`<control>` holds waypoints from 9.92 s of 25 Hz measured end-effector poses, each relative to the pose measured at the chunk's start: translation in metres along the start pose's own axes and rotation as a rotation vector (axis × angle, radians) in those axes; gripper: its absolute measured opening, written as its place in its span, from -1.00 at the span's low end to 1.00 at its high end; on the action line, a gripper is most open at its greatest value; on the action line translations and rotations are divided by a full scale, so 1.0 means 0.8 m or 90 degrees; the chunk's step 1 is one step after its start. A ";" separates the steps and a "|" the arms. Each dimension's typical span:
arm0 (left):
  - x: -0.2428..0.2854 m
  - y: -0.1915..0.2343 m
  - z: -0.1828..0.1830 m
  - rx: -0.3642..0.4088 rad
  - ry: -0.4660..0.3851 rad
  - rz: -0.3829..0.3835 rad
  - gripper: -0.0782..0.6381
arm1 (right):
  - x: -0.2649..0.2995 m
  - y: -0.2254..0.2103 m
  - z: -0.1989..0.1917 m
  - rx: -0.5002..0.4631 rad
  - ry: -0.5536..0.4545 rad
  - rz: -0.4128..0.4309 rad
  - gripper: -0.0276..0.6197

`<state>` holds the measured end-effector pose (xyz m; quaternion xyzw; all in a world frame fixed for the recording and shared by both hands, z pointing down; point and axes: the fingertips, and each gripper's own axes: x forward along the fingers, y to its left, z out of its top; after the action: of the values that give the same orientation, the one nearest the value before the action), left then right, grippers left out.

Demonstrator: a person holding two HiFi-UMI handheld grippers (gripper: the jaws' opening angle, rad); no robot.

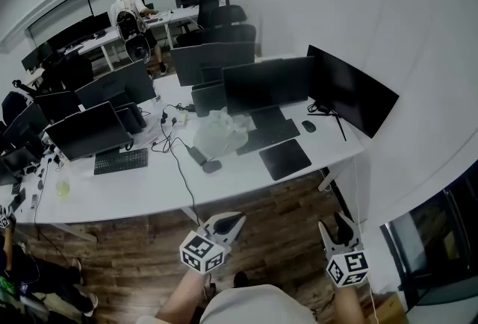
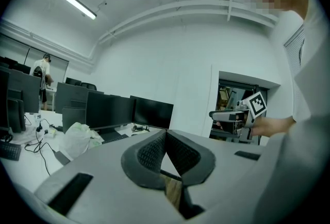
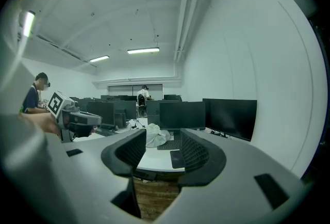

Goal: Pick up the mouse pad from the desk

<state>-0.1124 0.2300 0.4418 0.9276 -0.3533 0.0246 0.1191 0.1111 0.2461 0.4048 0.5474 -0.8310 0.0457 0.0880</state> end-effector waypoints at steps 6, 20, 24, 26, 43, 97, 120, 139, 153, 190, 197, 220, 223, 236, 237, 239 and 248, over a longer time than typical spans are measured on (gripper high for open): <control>-0.017 0.016 -0.007 -0.002 0.000 -0.006 -0.74 | 0.009 0.023 -0.003 0.002 0.002 -0.003 -0.24; -0.021 0.040 -0.014 -0.007 0.004 0.003 -0.74 | 0.037 0.038 -0.013 0.001 0.011 0.009 -0.24; 0.000 0.048 -0.018 -0.014 0.010 0.004 -0.74 | 0.056 0.023 -0.018 0.002 0.019 0.017 -0.24; 0.015 0.052 -0.019 -0.017 0.015 0.006 -0.74 | 0.068 0.010 -0.021 0.006 0.024 0.019 -0.24; 0.186 0.110 -0.006 -0.027 0.046 0.027 -0.74 | 0.186 -0.132 -0.039 0.033 0.055 0.039 -0.22; 0.496 0.391 -0.114 -0.069 0.210 -0.069 -0.74 | 0.551 -0.294 -0.202 0.077 0.312 0.020 -0.11; 0.541 0.414 -0.220 -0.124 0.245 -0.005 -0.74 | 0.622 -0.315 -0.384 0.051 0.479 0.099 0.00; 0.553 0.403 -0.299 -0.165 0.289 0.033 -0.74 | 0.646 -0.330 -0.505 0.037 0.575 0.142 0.23; 0.530 0.400 -0.304 -0.167 0.290 0.042 -0.74 | 0.646 -0.331 -0.516 -0.011 0.570 0.122 0.13; 0.485 0.407 -0.171 -0.103 0.212 0.002 -0.74 | 0.624 -0.251 -0.328 0.088 0.441 0.148 -0.78; 0.482 0.402 -0.137 -0.094 0.199 -0.014 -0.74 | 0.616 -0.265 -0.279 0.070 0.394 0.100 -0.78; 0.476 0.321 -0.026 -0.054 0.115 0.040 -0.74 | 0.512 -0.306 -0.106 0.057 0.221 0.115 -0.78; 0.473 0.303 -0.017 -0.058 0.100 0.054 -0.74 | 0.492 -0.311 -0.087 0.049 0.202 0.129 -0.78; 0.444 0.243 0.017 -0.027 0.054 0.133 -0.74 | 0.430 -0.321 -0.050 0.056 0.159 0.186 -0.78; 0.440 0.240 0.016 -0.026 0.054 0.136 -0.74 | 0.427 -0.320 -0.051 0.057 0.157 0.188 -0.78; 0.432 0.235 0.016 -0.026 0.054 0.141 -0.74 | 0.423 -0.317 -0.050 0.060 0.152 0.193 -0.78; 0.394 0.235 0.035 -0.009 0.027 0.151 -0.74 | 0.410 -0.293 -0.032 0.073 0.121 0.195 -0.77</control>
<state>-0.0014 -0.1170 0.4935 0.8777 -0.4580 0.0557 0.1296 0.2020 -0.1384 0.4895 0.4117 -0.8886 0.1575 0.1268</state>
